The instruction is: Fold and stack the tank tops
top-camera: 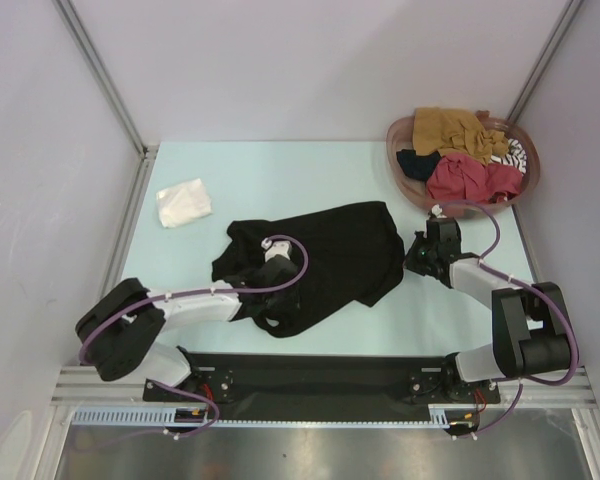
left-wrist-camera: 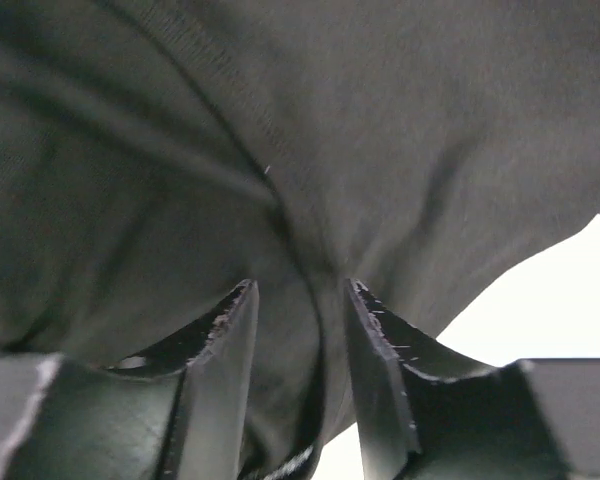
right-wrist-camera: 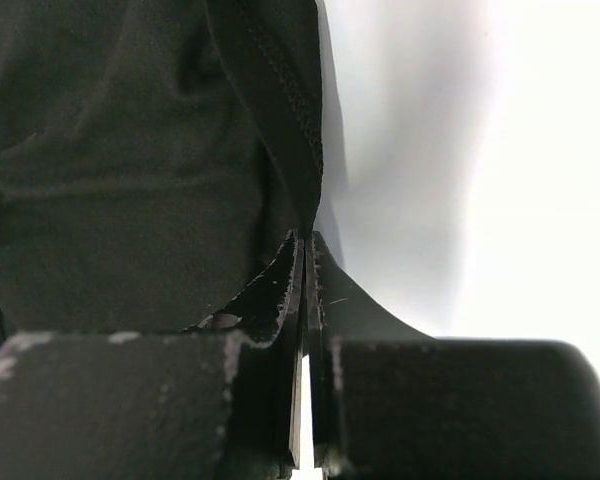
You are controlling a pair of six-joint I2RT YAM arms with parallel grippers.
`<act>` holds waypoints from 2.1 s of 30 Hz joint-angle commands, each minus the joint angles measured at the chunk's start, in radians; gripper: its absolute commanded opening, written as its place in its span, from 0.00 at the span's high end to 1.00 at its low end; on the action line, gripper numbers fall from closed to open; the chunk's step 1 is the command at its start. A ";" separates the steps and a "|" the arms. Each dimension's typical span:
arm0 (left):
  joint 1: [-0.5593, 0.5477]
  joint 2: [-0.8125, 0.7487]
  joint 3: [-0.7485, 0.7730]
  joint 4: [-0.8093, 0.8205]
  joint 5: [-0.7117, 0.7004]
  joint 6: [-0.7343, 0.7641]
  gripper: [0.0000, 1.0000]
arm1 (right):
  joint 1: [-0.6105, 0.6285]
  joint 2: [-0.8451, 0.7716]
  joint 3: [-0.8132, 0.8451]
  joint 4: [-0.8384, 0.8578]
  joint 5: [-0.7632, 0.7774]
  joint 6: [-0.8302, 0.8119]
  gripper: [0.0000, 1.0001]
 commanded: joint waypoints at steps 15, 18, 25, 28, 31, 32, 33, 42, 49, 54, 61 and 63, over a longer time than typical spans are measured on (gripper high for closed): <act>0.052 0.120 0.094 0.123 0.051 0.044 0.76 | 0.004 -0.034 -0.010 0.028 -0.018 0.000 1.00; 0.052 0.129 0.108 0.114 0.056 0.056 0.97 | 0.004 -0.040 -0.012 0.028 -0.017 0.000 1.00; 0.054 -0.048 0.137 -0.064 0.014 0.086 1.00 | -0.004 -0.190 0.006 -0.073 -0.009 -0.002 1.00; 0.078 -0.197 0.204 -0.196 0.007 0.138 1.00 | -0.010 -0.311 0.062 -0.172 -0.027 -0.017 1.00; 0.126 -0.341 0.287 -0.306 0.026 0.178 1.00 | -0.054 -0.384 0.150 -0.273 -0.107 -0.028 1.00; 0.143 -0.404 0.305 -0.325 0.057 0.188 1.00 | -0.089 -0.423 0.172 -0.290 -0.174 -0.029 1.00; 0.179 -0.429 0.351 -0.368 0.075 0.208 1.00 | -0.103 -0.440 0.225 -0.326 -0.205 -0.031 1.00; 0.238 -0.526 0.933 -0.805 -0.018 0.364 1.00 | -0.132 -0.536 0.655 -0.555 -0.279 -0.092 1.00; 0.238 -0.575 1.244 -0.928 -0.052 0.406 1.00 | -0.134 -0.592 0.945 -0.610 -0.339 -0.066 1.00; 0.238 -0.609 1.290 -0.968 -0.050 0.404 1.00 | -0.136 -0.631 1.129 -0.675 -0.345 -0.086 1.00; 0.238 -0.615 1.119 -0.879 -0.091 0.386 1.00 | -0.134 -0.570 1.122 -0.729 -0.380 -0.076 1.00; 0.238 -0.601 1.050 -0.827 -0.133 0.390 1.00 | -0.134 -0.531 1.081 -0.716 -0.391 -0.069 1.00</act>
